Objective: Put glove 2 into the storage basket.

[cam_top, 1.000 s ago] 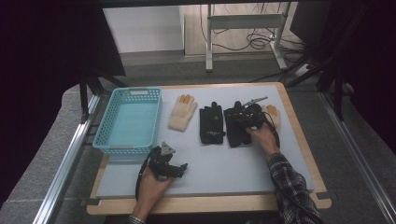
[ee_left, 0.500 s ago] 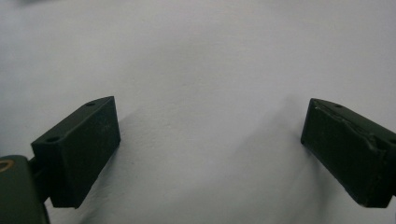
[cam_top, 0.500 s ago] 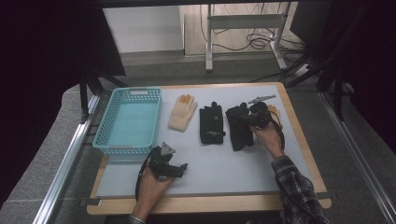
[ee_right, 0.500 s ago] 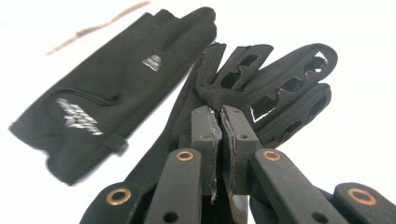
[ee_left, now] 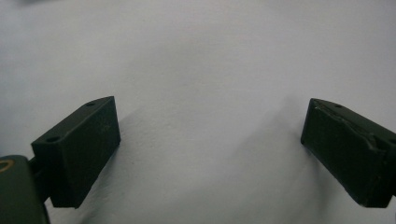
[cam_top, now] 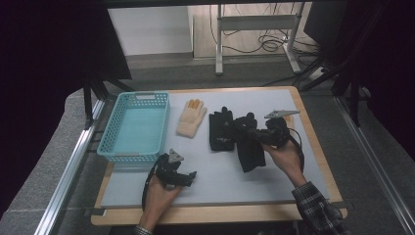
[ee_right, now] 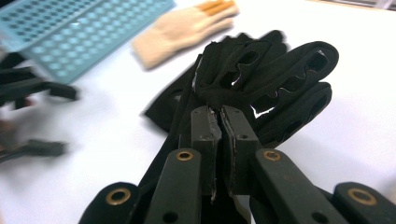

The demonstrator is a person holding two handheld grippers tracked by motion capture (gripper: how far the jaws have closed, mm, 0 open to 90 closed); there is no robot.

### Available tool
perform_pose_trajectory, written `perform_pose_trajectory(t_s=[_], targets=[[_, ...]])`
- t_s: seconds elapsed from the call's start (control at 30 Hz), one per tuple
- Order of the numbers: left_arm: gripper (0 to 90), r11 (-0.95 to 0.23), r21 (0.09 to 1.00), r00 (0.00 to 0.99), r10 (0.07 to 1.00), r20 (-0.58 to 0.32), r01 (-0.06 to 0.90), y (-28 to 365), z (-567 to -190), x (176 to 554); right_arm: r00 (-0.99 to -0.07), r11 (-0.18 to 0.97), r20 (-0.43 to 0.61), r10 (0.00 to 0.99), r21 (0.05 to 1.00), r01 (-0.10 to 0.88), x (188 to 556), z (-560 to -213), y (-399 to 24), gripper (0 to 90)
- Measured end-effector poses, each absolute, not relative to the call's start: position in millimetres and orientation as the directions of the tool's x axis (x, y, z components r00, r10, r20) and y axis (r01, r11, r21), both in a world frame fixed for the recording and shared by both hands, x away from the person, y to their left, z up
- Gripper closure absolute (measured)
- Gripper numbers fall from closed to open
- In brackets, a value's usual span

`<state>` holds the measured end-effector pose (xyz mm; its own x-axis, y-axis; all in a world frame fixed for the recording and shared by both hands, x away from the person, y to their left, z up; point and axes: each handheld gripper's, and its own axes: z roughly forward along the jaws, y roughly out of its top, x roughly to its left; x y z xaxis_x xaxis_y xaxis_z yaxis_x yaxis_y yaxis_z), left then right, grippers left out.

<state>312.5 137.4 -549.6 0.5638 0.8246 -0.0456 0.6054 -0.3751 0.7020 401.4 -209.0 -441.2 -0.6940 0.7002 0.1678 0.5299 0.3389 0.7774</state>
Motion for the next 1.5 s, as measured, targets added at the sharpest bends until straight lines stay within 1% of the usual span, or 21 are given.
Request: perform_pose_trajectory(t_s=[0.13,0.23,0.37,0.43,0.47,0.5,0.53,0.6,0.67,0.77,0.83,1.0,1.1,1.17,1.23,1.4,1.5], targets=[[5.1,-0.371,0.705,0.562,0.826,-0.047,0.605,137,-550,312,-0.715,0.340,0.176,0.677,0.786,0.516,371,-442,-199,83.1],[5.2,-0.370,0.705,0.561,0.827,-0.047,0.605,137,-550,312,-0.720,0.337,0.187,0.668,0.787,0.516,351,-449,-193,83.1],[5.2,-0.368,0.705,0.560,0.827,-0.049,0.606,137,-550,312,-0.721,0.358,0.172,0.671,0.776,0.519,331,-473,-184,82.5],[5.1,-0.373,0.702,0.562,0.826,-0.047,0.607,137,-550,312,-0.715,0.358,0.189,0.673,0.763,0.539,324,-491,-181,80.3],[5.2,-0.373,0.702,0.562,0.826,-0.047,0.606,137,-550,312,-0.719,0.361,0.198,0.666,0.758,0.543,323,-500,-180,75.9],[5.2,-0.373,0.703,0.562,0.826,-0.047,0.606,137,-550,312,-0.721,0.369,0.205,0.662,0.748,0.552,321,-506,-180,69.2],[5.2,-0.373,0.703,0.562,0.826,-0.047,0.606,137,-550,312,-0.721,0.369,0.205,0.662,0.748,0.552,321,-506,-180,69.2],[5.1,-0.373,0.702,0.562,0.826,-0.047,0.606,137,-550,312,-0.720,0.369,0.177,0.671,0.763,0.531,321,-507,-187,55.2],[5.2,-0.373,0.702,0.562,0.826,-0.047,0.606,137,-550,312,-0.708,0.359,0.160,0.688,0.773,0.524,324,-501,-195,56.1],[5.2,-0.373,0.702,0.562,0.826,-0.047,0.607,137,-550,312,-0.694,0.378,0.107,0.712,0.774,0.508,329,-497,-207,67.7],[5.2,-0.373,0.702,0.562,0.826,-0.047,0.606,137,-550,312,-0.694,0.397,0.103,0.713,0.756,0.520,330,-502,-212,70.7],[5.2,-0.372,0.703,0.561,0.826,-0.047,0.606,137,-550,312,-0.721,0.443,0.099,0.686,0.729,0.522,320,-519,-211,69.4],[5.2,-0.378,0.700,0.565,0.824,-0.044,0.606,138,-550,312,-0.727,0.449,0.097,0.680,0.729,0.517,315,-521,-208,68.8],[5.2,-0.378,0.700,0.565,0.824,-0.044,0.606,138,-550,312,-0.752,0.470,0.107,0.651,0.721,0.510,306,-522,-199,67.7],[5.2,-0.379,0.700,0.565,0.824,-0.043,0.605,138,-550,312,-0.762,0.486,0.092,0.641,0.720,0.495,303,-521,-195,66.5],[5.2,-0.378,0.700,0.565,0.824,-0.043,0.606,138,-550,312,-0.750,0.460,0.085,0.656,0.743,0.487,314,-513,-197,63.7],[5.2,-0.378,0.700,0.565,0.824,-0.044,0.606,138,-550,312,-0.745,0.443,0.105,0.659,0.745,0.498,327,-513,-198,61.5]])
